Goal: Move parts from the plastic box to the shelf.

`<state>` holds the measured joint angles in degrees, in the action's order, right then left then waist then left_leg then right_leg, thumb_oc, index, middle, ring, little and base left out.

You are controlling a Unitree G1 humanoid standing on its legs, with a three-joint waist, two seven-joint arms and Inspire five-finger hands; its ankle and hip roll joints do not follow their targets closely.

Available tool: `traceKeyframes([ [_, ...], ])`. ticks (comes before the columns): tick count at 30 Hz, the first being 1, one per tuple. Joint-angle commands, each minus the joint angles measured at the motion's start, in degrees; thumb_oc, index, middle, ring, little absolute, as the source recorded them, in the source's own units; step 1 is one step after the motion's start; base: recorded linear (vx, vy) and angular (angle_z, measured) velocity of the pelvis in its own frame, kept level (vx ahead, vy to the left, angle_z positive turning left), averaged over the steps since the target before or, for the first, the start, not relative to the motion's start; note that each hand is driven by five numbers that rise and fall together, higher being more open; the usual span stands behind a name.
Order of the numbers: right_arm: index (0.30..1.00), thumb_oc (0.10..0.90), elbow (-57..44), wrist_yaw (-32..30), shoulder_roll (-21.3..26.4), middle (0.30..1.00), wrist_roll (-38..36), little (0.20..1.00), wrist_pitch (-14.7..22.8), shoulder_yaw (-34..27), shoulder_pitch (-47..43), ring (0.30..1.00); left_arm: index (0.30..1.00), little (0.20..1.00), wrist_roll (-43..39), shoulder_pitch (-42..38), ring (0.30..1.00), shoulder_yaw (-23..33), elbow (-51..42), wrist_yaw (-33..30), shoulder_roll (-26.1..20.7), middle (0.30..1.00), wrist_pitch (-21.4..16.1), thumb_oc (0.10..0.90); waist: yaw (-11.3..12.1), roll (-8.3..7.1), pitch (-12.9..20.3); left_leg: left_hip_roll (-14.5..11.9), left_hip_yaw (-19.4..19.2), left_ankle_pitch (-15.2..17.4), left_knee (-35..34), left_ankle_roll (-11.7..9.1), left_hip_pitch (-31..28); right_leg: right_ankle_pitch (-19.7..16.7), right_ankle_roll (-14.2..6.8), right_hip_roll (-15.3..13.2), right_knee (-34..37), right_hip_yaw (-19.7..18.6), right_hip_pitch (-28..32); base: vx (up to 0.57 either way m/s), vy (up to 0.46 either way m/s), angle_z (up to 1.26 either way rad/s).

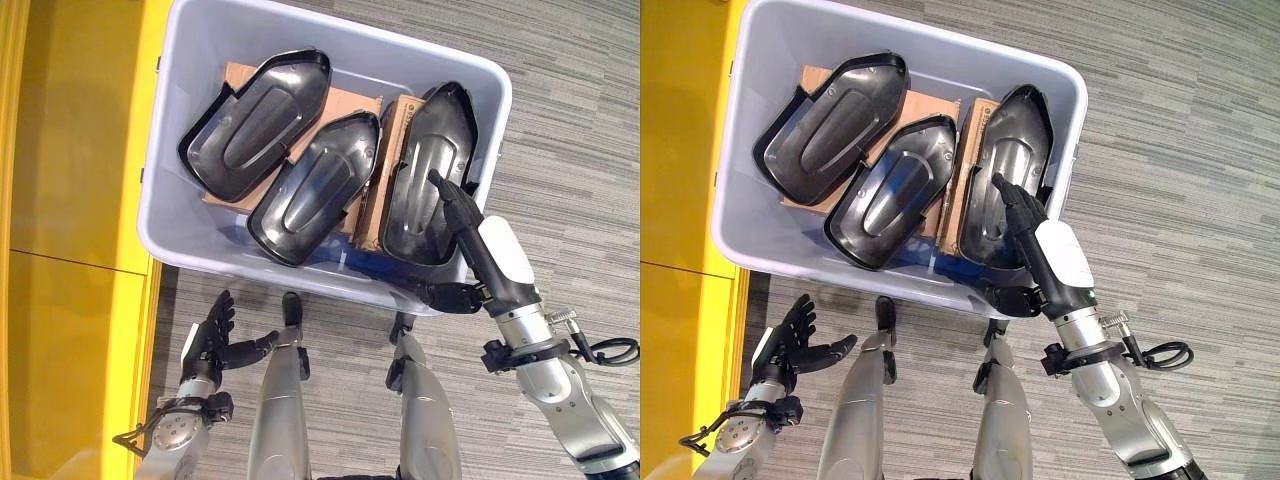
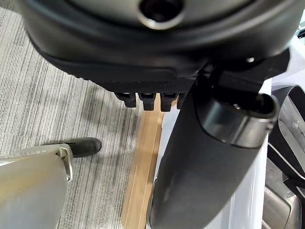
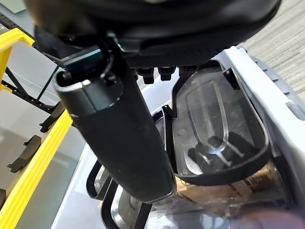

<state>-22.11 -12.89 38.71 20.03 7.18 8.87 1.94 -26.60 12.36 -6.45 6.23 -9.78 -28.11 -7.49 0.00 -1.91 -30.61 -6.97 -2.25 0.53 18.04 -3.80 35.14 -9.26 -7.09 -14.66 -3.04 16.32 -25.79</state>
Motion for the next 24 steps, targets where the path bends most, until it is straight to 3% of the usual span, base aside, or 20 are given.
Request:
traceKeyframes([
  [1, 1.0, 0.9, -5.3, -4.6, 3.1, 1.0, 3.3, 1.0, 2.9, -1.8, -2.9, 1.0, 1.0, 1.0, 0.8, 6.7, 1.0, 4.1, -3.6, -1.5, -2.1, 1.0, -3.0, 0.9, -0.1, 0.53, 0.8, -2.0, -2.5, 0.4, -3.0, -0.4, -1.4, 12.0, -2.8, -2.8, -8.3, 1.0, 6.0, 0.0, 0.0, 0.0],
  [12, 1.0, 0.9, -3.8, -6.5, 2.7, 1.0, 8.0, 1.0, 1.5, -1.4, -5.0, 1.0, 1.0, 1.0, 1.4, 6.8, 1.0, 4.0, -3.9, -2.1, -1.8, 1.0, -3.1, 0.9, 0.4, 1.2, 0.8, -1.6, -2.7, 0.5, -2.7, -0.2, -0.8, 12.2, -2.7, -3.0, -8.5, 0.9, 5.4, 0.0, 0.0, 0.0],
  [24, 1.0, 0.9, -1.9, -5.2, 1.4, 1.0, 8.1, 1.0, 0.8, 0.7, -4.4, 1.0, 1.0, 1.0, 1.4, 6.4, 1.0, 4.2, -4.0, -2.6, -1.3, 1.0, -3.2, 0.9, 0.5, 1.38, 0.8, -1.4, -2.6, 0.3, -2.8, -0.1, 0.0, 12.3, -2.5, -3.0, -9.0, 0.7, 4.4, 0.0, 0.0, 0.0],
])
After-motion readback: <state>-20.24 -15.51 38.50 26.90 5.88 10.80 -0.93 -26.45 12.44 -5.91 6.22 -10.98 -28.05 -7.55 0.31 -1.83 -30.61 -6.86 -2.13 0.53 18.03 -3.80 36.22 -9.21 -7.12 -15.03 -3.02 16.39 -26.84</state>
